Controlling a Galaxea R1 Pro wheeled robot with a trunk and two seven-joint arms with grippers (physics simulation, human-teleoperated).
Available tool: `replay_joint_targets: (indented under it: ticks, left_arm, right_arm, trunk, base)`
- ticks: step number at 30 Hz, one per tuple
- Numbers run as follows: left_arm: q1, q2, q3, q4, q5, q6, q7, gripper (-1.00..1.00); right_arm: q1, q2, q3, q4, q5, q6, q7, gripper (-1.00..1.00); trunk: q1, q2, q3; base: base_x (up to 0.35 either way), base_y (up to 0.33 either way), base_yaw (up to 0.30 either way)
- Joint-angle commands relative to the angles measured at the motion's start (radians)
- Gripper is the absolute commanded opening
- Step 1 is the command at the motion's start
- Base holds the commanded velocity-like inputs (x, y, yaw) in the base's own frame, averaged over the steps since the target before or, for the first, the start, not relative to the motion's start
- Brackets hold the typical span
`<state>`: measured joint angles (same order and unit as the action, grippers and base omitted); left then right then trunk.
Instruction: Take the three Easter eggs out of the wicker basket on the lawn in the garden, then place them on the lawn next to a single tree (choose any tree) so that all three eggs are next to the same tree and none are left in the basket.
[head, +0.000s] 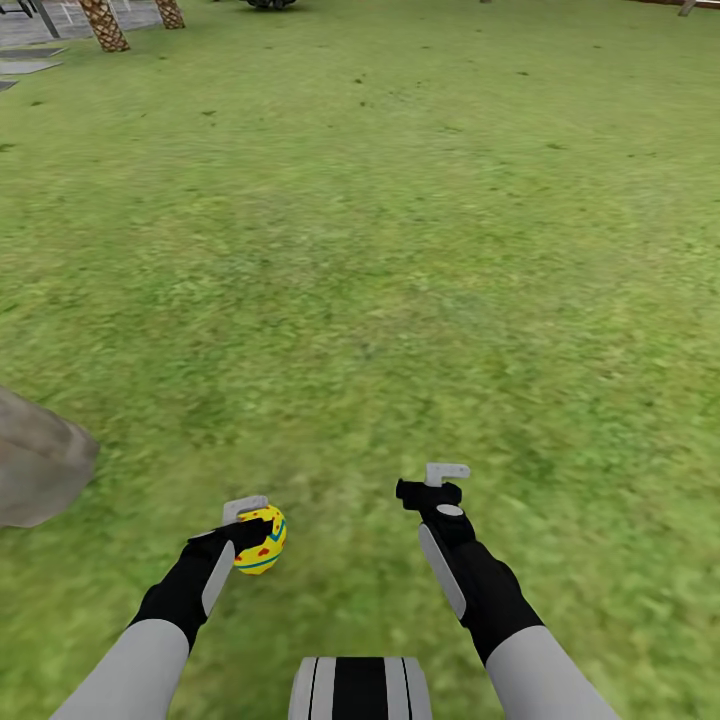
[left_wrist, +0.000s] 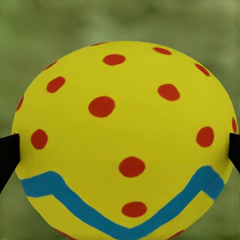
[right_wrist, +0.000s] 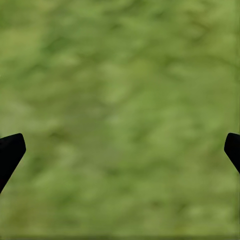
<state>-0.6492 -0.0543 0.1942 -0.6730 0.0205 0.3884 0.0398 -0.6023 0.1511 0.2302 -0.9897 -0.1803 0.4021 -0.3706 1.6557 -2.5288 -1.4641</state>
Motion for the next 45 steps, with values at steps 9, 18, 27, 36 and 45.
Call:
replay_joint_targets:
  ticks: [9,18,27,36,45]
  left_arm:
    - [0.000,-0.001,0.004,0.056,-0.002,0.006,0.003,1.00]
    - [0.000,-0.001,0.004,0.056,-0.003,0.006,0.003,1.00]
    - [0.000,-0.001,0.004,0.056,-0.004,0.006,0.002,1.00]
    - [0.000,-0.001,0.004,0.056,-0.004,0.005,0.002,1.00]
    - [0.000,-0.001,0.004,0.056,-0.004,0.005,0.002,1.00]
  right_arm:
    - [-0.001,-0.001,0.003,-0.001,-0.010,0.003,-0.009,1.00]
    - [-0.001,-0.001,0.003,-0.001,-0.010,0.003,-0.009,1.00]
    - [-0.001,-0.001,0.003,-0.001,-0.010,0.003,-0.009,1.00]
    - [-0.001,-0.001,0.003,-0.001,-0.010,0.003,-0.009,1.00]
    - [-0.001,-0.001,0.003,-0.001,-0.010,0.003,-0.009,1.00]
  trunk:
    - [-0.001,0.001,0.011]
    - [-0.003,0.001,0.022]
    - [-0.005,0.002,0.042]
    - [-0.007,0.003,0.057]
    - [-0.011,0.005,0.092]
  base:
    - [0.000,0.000,0.000]
    - [0.000,0.000,0.000]
    - [0.000,0.000,0.000]
    - [0.000,0.000,0.000]
    - [0.000,0.000,0.000]
